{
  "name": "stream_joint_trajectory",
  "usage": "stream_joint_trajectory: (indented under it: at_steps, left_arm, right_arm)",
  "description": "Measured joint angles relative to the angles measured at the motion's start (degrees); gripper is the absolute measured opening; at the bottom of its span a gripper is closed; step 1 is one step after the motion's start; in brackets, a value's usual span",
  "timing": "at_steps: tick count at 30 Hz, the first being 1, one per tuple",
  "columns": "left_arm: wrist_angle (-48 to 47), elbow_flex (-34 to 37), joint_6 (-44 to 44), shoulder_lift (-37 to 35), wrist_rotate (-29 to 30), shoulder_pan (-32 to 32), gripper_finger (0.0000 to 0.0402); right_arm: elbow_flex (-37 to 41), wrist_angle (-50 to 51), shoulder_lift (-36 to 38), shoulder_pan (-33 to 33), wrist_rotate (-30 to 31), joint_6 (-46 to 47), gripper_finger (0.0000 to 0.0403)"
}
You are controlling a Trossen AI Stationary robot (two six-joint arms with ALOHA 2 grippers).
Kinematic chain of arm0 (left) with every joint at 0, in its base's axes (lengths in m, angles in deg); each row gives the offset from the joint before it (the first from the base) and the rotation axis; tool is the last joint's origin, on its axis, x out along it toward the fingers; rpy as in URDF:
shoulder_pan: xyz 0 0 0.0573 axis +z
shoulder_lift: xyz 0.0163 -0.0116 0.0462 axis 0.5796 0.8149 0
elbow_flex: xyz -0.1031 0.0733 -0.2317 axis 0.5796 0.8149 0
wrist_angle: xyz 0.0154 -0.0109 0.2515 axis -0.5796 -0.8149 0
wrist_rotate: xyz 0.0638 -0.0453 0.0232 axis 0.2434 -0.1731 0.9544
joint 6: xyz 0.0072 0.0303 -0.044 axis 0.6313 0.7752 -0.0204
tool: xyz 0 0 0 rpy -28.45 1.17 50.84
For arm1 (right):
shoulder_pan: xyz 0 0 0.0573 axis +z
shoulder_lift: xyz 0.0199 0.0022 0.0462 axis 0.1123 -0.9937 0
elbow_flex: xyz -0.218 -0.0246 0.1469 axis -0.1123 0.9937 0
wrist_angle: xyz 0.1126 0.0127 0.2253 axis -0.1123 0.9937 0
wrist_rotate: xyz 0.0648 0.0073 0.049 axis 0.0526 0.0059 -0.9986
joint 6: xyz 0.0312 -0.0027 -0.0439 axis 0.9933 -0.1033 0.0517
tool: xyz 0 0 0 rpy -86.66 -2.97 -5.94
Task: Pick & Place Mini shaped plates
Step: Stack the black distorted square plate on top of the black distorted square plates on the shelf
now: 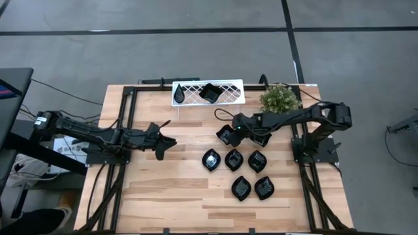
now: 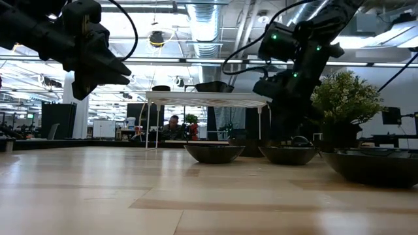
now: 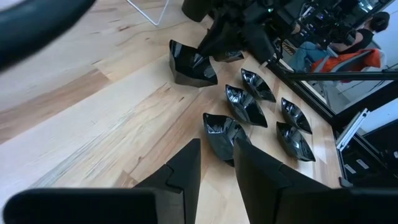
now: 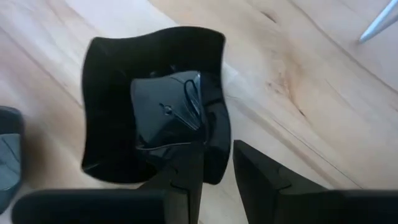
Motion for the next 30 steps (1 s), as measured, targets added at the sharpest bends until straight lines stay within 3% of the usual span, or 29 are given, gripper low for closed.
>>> stream_joint_trajectory:
  at_steps: [11, 23, 30]
  left_arm:
    - [0.38, -0.02, 0.00, 0.00, -0.31, 0.00, 0.0097]
    - [0.42, -0.02, 0.17, 0.00, -0.17, 0.00, 0.0097]
    - [0.44, -0.02, 0.53, 0.02, -0.15, 0.04, 0.0097]
  right_arm:
    - [-0.09, -0.76, -0.10, -1.78, 0.00, 0.03, 0.0088]
    - [0.00, -2.78, -0.80, -4.20, -3.20, -1.31, 0.0168]
    - [-0.07, -3.22, -3.15, -4.09, -4.57, -1.06, 0.0175]
